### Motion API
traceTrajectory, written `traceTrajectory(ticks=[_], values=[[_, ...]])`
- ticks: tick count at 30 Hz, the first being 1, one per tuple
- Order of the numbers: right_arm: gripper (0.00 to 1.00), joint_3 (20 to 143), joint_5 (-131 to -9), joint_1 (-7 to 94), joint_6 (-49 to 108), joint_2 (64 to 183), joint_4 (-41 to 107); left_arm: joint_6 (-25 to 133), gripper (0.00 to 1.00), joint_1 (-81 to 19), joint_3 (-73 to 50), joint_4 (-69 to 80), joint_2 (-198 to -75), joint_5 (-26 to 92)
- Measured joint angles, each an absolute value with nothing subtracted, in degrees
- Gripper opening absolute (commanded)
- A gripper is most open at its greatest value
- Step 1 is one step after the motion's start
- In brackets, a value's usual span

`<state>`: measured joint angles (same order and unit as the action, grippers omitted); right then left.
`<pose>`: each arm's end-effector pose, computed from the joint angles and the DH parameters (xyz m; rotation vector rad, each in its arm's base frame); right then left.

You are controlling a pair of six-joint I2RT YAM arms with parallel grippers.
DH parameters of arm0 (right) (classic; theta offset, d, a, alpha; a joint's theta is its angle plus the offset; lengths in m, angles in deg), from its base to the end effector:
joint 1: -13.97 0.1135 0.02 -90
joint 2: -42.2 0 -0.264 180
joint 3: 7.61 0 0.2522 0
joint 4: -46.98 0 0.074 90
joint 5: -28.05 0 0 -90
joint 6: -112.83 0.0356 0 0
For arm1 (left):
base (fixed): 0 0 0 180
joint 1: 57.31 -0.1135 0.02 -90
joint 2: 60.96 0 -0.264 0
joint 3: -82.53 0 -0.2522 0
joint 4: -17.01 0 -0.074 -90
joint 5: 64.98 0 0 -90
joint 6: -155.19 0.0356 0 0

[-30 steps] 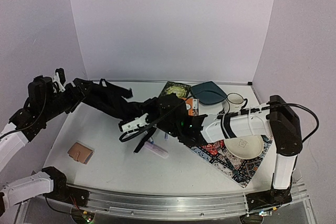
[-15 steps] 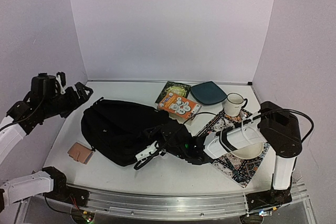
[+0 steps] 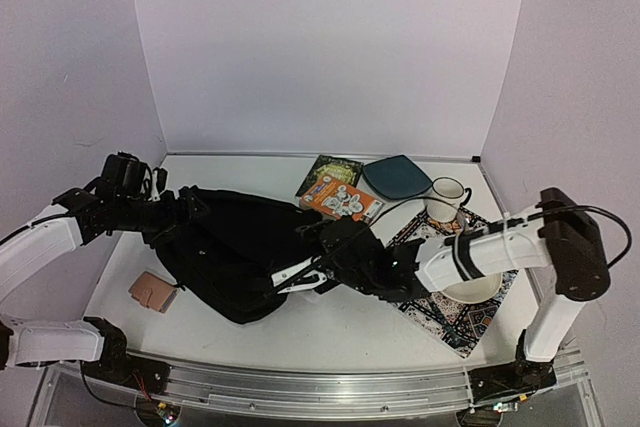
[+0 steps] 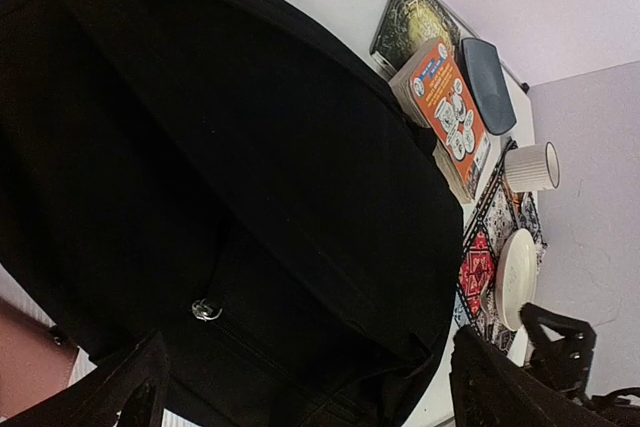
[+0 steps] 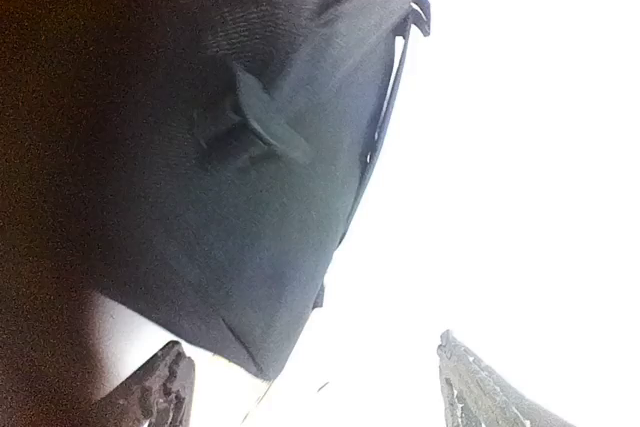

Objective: Pack the student bag
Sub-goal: Set down the student bag at the center of the board, then pick up the student bag from the center of the board.

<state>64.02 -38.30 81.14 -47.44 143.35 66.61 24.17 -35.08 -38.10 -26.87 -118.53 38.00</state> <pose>0.1666 0.3590 0.2299 -1.4919 0.9058 -0.3988 0.1925 -0.0873 0.2714 -0.2747 2.4105 -0.7993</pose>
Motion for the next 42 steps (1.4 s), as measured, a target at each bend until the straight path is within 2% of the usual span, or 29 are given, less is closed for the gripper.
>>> traceTrajectory(ticks=[9,19,27,32,42], values=[[0.98,66.19,-47.44,81.01,-21.05,131.28,48.09,24.65,0.96,-32.52,-37.98,-23.63,-125.4,39.25],[0.98,67.36,-57.99,79.13,2.43,130.01,39.21,24.98,0.97,-28.39,-34.02,-21.61,-134.41,35.01],[0.98,68.41,-63.86,70.21,22.99,123.68,36.91,26.26,0.95,-27.99,-32.78,-21.68,-136.38,32.06],[0.97,70.59,-63.9,66.66,40.73,127.05,39.04,26.45,0.94,-27.55,-31.11,-21.54,-137.88,31.32],[0.89,68.61,-65.83,67.31,68.42,144.39,50.88,26.38,0.99,-25.31,-30.12,-20.94,-139.46,29.92]])
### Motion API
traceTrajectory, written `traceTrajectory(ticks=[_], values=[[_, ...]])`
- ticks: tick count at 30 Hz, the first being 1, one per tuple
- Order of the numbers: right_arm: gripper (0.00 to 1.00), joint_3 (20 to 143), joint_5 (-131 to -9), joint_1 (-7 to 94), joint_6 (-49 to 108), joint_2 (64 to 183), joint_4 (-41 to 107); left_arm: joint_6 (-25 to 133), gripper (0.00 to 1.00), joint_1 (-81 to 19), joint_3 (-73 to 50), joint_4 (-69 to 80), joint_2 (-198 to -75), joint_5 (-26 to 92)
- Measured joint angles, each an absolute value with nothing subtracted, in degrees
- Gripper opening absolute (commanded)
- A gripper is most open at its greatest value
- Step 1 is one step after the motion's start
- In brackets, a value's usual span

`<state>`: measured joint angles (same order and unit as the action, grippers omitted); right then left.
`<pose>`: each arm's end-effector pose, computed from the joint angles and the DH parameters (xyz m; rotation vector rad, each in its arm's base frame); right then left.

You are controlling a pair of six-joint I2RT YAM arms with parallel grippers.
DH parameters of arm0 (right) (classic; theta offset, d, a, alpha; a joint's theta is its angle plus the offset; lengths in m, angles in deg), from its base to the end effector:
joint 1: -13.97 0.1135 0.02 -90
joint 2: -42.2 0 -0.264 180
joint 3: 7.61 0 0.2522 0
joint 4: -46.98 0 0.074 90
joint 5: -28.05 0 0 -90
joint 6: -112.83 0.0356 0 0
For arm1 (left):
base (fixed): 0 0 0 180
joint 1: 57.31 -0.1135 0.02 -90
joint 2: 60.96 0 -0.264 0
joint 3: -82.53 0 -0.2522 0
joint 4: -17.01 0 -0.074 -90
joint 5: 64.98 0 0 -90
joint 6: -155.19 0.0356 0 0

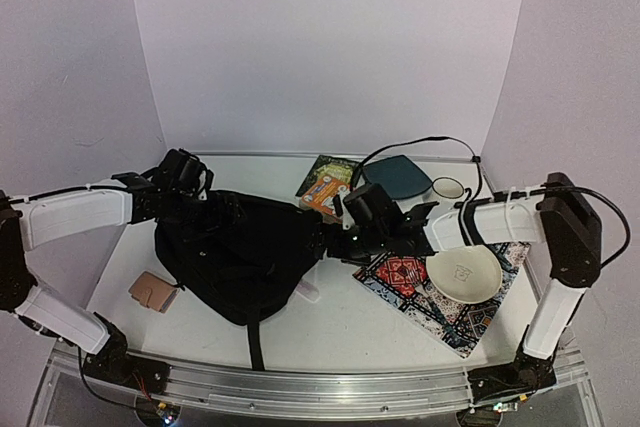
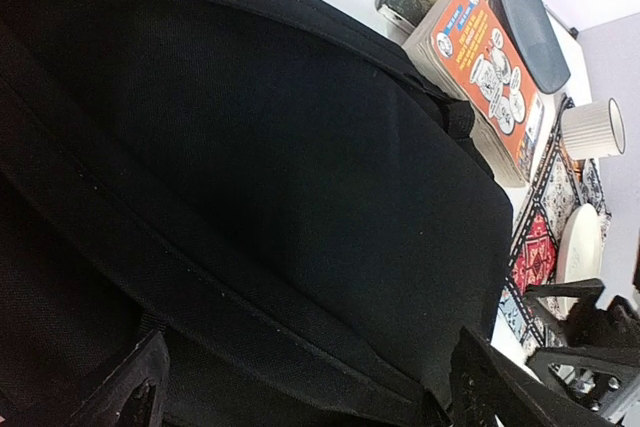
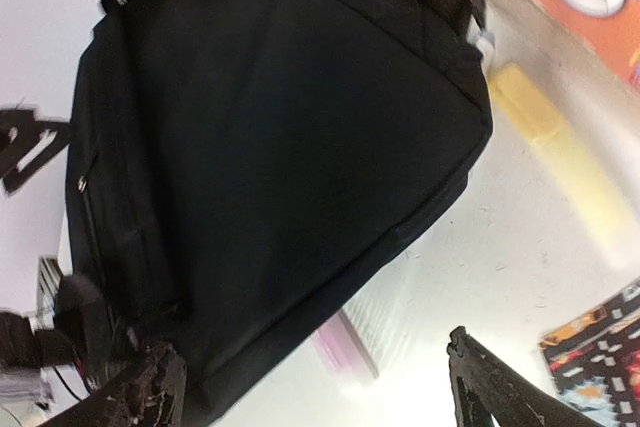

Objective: Pack the student bag
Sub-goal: Pick up the student bag from the center of the board.

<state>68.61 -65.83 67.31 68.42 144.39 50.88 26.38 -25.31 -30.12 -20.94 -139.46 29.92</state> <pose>0.2393 0.3255 0.2200 -0.1948 2.1476 1.1512 0.2413 -0.1544 0.2407 -0.1101 2.5319 -0.6358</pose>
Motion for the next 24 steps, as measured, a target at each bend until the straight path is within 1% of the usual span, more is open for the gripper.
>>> traceTrajectory(ticks=[5,8,10,14,18,19,24], values=[[0.86,68.84,-65.8,67.37,74.85,149.26,55.91,26.07,1.0,-24.56,-30.12,-20.79,-139.75,27.74],[0.81,69.79,-65.59,67.45,77.34,152.63,57.9,25.87,0.99,-23.83,-30.12,-20.78,-140.01,25.67],[0.71,70.61,-65.6,67.57,78.53,154.85,59.05,25.77,0.99,-23.31,-30.12,-20.76,-140.39,24.57],[0.41,71.57,-66.3,67.94,79.72,157.7,61.8,25.77,0.99,-22.45,-30.1,-20.76,-141.65,22.79],[0.02,72.12,-67.3,68.25,79.32,157.86,63.87,26.01,0.99,-21.98,-29.91,-20.97,-143.24,21.37],[0.0,72.3,-67.46,68.29,79.3,157.86,64.59,26.19,0.99,-21.9,-29.63,-21.27,-143.6,20.87],[0.0,72.74,-67.61,68.45,76.31,157.02,65.79,27.59,0.99,-21.83,-27.05,-23.5,-143.87,18.78]])
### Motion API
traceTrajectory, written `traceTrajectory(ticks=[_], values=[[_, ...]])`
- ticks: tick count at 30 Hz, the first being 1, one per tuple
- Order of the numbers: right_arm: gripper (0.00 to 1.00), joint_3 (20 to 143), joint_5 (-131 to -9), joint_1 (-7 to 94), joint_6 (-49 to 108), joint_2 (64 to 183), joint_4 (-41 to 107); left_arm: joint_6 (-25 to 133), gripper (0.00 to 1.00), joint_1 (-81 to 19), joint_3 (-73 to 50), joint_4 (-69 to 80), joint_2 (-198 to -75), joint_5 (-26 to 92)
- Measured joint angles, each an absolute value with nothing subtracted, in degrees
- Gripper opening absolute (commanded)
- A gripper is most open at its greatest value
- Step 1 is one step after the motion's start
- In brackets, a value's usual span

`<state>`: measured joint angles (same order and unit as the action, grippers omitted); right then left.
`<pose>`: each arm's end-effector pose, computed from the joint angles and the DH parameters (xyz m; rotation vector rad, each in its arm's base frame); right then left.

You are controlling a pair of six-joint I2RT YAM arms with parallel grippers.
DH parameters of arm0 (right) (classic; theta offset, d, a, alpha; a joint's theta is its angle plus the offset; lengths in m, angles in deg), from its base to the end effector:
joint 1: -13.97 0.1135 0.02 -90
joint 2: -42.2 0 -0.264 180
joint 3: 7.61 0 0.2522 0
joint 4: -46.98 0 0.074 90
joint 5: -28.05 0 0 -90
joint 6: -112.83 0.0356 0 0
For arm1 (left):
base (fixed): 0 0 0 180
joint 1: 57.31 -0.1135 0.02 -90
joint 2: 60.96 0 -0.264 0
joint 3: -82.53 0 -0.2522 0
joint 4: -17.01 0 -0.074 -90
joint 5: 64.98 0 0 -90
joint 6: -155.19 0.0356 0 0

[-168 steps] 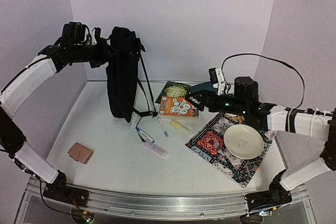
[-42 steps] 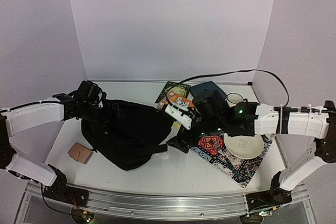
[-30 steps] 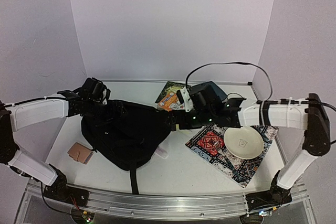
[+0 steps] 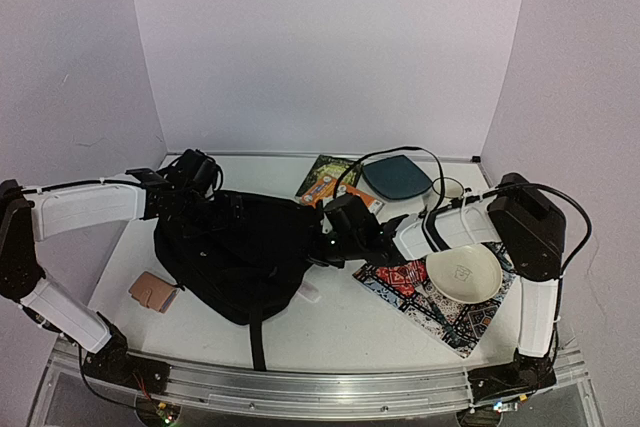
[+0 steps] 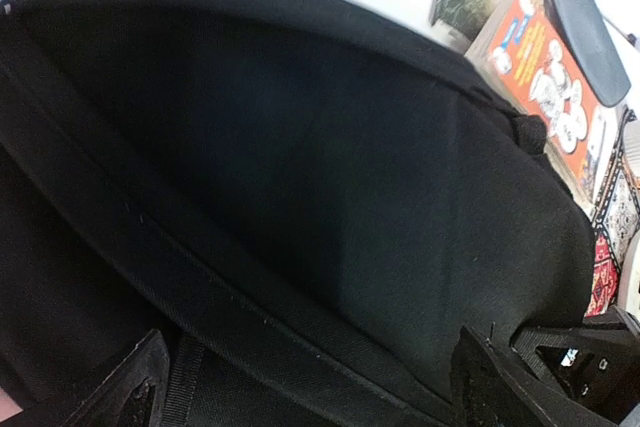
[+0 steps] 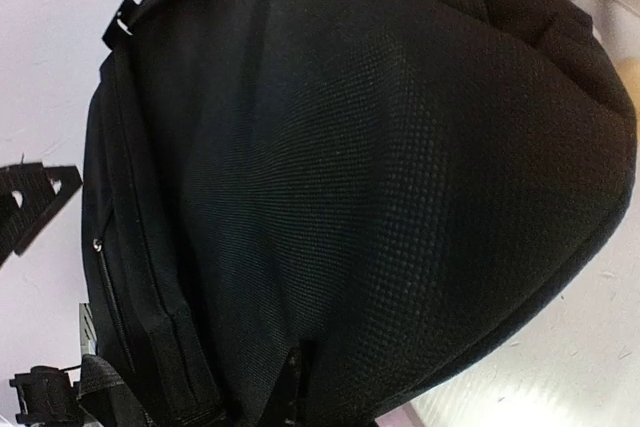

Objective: Pack the student bag
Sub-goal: Pick up the student bag from the center of the board, then adjust the student bag at the center of the board.

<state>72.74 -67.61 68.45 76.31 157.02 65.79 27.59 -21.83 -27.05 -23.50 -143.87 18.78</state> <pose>0.2552 0.3635 0.1808 -0.0965 2.0879 1.3416 0.2461 -0.1707 0.2336 -0.0930 2.5309 -0.3935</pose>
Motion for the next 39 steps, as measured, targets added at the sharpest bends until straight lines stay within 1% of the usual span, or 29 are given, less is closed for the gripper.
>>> traceTrajectory(ticks=[5,10,16,20,28,33,39], values=[[0.0,73.95,-67.29,68.65,71.5,154.84,64.98,32.44,0.94,-21.85,-21.27,-26.18,-143.99,17.32],[0.0,77.34,-67.24,68.66,65.18,153.03,63.57,39.51,0.9,-22.2,-14.4,-27.85,-146.37,19.98],[0.0,79.53,-67.66,68.52,57.83,150.45,61.57,46.13,0.77,-26.52,-9.74,-29.14,-151.76,30.5],[0.0,80.73,-68.41,68.17,54.01,149.44,60.49,48.77,0.68,-28.63,-8.06,-30.34,-154.91,34.77],[0.0,82.18,-69.67,66.72,49.17,149.29,58.82,50.96,0.55,-28.36,-8.08,-31.31,-158.43,40.93],[0.0,82.21,-70.05,65.22,47.58,148.96,58.01,51.27,0.53,-28.05,-10.03,-31.25,-158.71,43.22],[0.0,83.51,-70.2,62.6,45.7,148.66,56.02,50.63,0.49,-26.48,-16.57,-31.18,-155.47,44.81]])
